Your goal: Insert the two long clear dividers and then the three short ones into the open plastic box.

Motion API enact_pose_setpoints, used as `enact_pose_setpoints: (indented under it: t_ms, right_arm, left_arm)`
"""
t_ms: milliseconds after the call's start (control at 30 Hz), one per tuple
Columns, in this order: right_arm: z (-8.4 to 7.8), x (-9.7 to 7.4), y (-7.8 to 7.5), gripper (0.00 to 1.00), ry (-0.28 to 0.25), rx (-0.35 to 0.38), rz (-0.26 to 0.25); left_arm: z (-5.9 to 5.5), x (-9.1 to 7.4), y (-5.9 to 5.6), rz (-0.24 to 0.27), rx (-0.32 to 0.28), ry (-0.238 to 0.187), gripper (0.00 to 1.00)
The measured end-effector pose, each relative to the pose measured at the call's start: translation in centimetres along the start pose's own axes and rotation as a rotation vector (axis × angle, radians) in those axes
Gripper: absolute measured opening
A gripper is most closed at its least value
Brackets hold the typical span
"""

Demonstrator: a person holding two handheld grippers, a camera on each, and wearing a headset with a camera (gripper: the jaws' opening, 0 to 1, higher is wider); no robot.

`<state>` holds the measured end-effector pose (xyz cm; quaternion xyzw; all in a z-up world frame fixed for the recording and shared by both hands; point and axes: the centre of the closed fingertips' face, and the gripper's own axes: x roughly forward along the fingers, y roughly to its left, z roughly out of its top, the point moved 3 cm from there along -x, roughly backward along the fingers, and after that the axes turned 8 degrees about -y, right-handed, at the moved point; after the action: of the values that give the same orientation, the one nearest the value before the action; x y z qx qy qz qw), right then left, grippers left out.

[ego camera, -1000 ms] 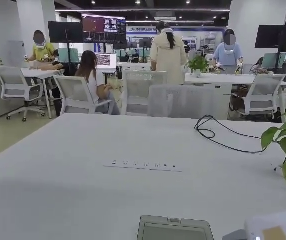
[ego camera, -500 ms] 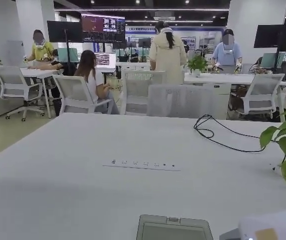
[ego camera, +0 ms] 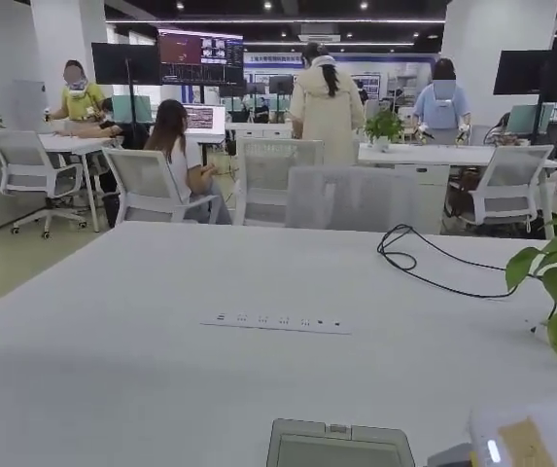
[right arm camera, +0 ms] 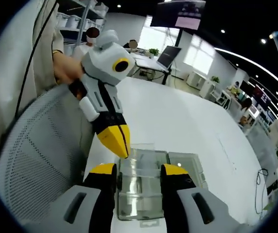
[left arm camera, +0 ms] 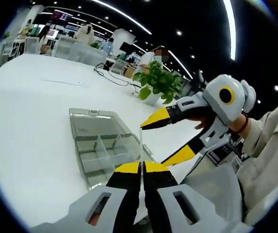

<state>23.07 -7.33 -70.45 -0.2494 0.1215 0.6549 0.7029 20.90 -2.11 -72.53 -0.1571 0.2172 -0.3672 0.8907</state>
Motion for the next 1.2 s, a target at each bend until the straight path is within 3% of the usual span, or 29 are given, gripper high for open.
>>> enact_pose_setpoints:
  t_ms: [100,200,267,400,500,833,1200]
  right_arm:
    - [0.3,-0.3,0.2,0.37,-0.017,0.027,0.042]
    - [0.5,-0.5,0.4,0.36,-0.036,0.072,0.074]
    - [0.6,-0.7,0.6,0.36,-0.043,0.078,0.097]
    - [0.9,-1.0,1.4,0.31,-0.057,0.1,0.164]
    - [1.3,-1.4,2.0,0.3,-0.084,0.164,0.221]
    - [1.6,-2.6,3.5,0.19,-0.118,0.263,0.348]
    - [1.7,-3.2,4.8,0.11,-0.111,0.294,0.415]
  left_arm:
    - [0.2,0.1,-0.8,-0.05,0.056,-0.009,0.0]
    - [-0.2,0.0,-1.1,-0.062,0.158,0.04,0.0]
    - [-0.4,0.0,-1.3,-0.075,0.194,0.051,0.0]
    - [-0.5,-0.3,-2.2,-0.143,0.246,0.05,0.0]
    - [-0.7,-0.5,-2.8,-0.199,0.305,0.064,0.0]
    - [-0.9,-1.0,-5.1,-0.361,0.393,0.077,0.0]
    - [-1.0,-1.1,-6.0,-0.419,0.427,0.058,0.0]
